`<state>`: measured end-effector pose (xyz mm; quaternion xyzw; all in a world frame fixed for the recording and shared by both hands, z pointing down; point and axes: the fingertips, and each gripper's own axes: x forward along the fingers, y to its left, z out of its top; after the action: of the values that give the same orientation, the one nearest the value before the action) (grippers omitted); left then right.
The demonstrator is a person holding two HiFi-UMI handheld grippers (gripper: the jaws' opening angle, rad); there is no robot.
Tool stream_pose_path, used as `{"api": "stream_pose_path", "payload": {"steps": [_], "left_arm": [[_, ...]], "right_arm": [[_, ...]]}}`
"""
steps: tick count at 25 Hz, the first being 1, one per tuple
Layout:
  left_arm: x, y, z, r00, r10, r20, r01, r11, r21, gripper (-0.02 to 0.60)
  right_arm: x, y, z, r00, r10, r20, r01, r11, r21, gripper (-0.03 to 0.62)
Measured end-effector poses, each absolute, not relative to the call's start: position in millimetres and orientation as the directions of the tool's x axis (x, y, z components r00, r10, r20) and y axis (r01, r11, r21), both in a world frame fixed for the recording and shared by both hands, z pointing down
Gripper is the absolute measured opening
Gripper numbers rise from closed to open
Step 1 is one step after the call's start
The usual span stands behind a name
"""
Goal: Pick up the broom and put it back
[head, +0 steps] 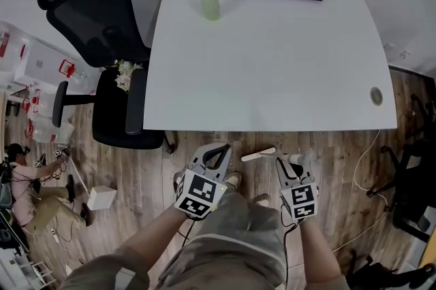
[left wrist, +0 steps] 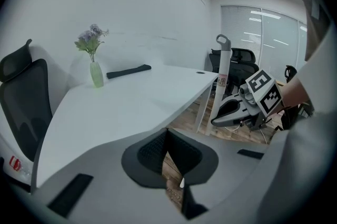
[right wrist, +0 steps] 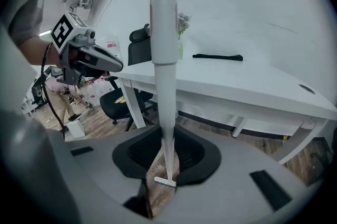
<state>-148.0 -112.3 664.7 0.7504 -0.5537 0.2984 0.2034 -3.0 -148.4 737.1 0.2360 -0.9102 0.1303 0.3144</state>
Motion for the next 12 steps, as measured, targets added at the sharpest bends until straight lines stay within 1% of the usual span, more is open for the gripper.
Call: {"api": "stream_pose_path", "payload": {"steps": [6,12], "left_arm": [[-153,-121,662,0.202,-0.719,0.665,-0.958,-0.285,-0.017,0.015],[-158,-132,658,0.197,-0.729,0.656,-0.961,-0.275,-0.016,0.015]], "right_arm": [[-31,-173,741,-0.707,-0.321,0.630,-0.483,0.870,-0.098,0.097],[-48,-188,744,-0.720,-0.315,0.619,-0.495,0.857,-0.140,0.098]]}}
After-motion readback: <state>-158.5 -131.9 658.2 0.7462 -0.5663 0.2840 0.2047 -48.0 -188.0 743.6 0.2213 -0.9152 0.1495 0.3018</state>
